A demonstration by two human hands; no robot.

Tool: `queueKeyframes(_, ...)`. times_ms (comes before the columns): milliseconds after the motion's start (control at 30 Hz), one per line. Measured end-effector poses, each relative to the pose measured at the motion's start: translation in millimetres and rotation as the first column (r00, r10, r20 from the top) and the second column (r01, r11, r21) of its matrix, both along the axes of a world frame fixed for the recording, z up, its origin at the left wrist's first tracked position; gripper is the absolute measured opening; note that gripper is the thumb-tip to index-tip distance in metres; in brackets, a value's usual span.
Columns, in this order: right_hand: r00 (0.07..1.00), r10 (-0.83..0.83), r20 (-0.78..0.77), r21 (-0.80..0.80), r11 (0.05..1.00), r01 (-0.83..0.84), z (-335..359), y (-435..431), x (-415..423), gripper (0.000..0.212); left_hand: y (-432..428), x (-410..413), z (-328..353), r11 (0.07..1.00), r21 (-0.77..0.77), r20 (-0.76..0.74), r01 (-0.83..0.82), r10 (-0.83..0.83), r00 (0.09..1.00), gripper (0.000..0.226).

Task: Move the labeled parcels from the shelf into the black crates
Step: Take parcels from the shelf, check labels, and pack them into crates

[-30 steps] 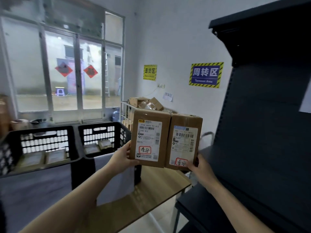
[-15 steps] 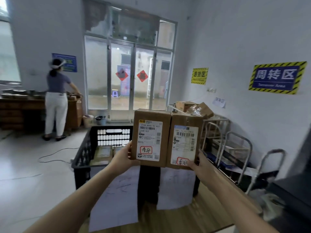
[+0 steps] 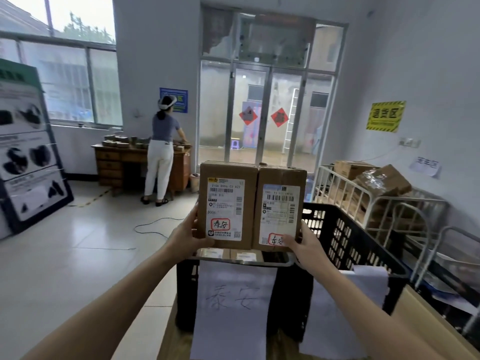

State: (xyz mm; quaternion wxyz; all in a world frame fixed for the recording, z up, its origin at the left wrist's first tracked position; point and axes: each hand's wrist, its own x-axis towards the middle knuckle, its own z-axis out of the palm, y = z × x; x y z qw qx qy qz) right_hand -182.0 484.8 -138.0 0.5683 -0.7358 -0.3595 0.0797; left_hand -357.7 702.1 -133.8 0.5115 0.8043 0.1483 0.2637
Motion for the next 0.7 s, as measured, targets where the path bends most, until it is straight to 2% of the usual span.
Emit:
queueKeyframes(133, 0.999, 0.049, -0.014, 0.024, 0.999, -0.049, 1, 42, 20, 0.044, 26, 8, 6, 0.997, -0.018, 0.009, -0.077, 0.077, 0.997, 0.094)
queueKeyframes(300, 0.996, 0.088, 0.006, -0.003, 0.996, -0.088, -3, 83, 53, 0.038, 62, 37, 5, 0.993, -0.047, -0.014, -0.109, 0.108, 0.994, 0.088)
queueKeyframes(533, 0.998, 0.048, -0.045, -0.074, 0.996, -0.051, -17, 127, 111, 0.033, 97, 102, -13, 0.960, -0.238, -0.037, -0.148, 0.143, 0.989, 0.053)
queueKeyframes(700, 0.997, 0.011, -0.071, -0.155, 0.988, -0.022, -36, 151, 154, 0.019, 125, 147, -35, 0.961, -0.145, -0.185, -0.237, 0.209, 0.960, 0.036)
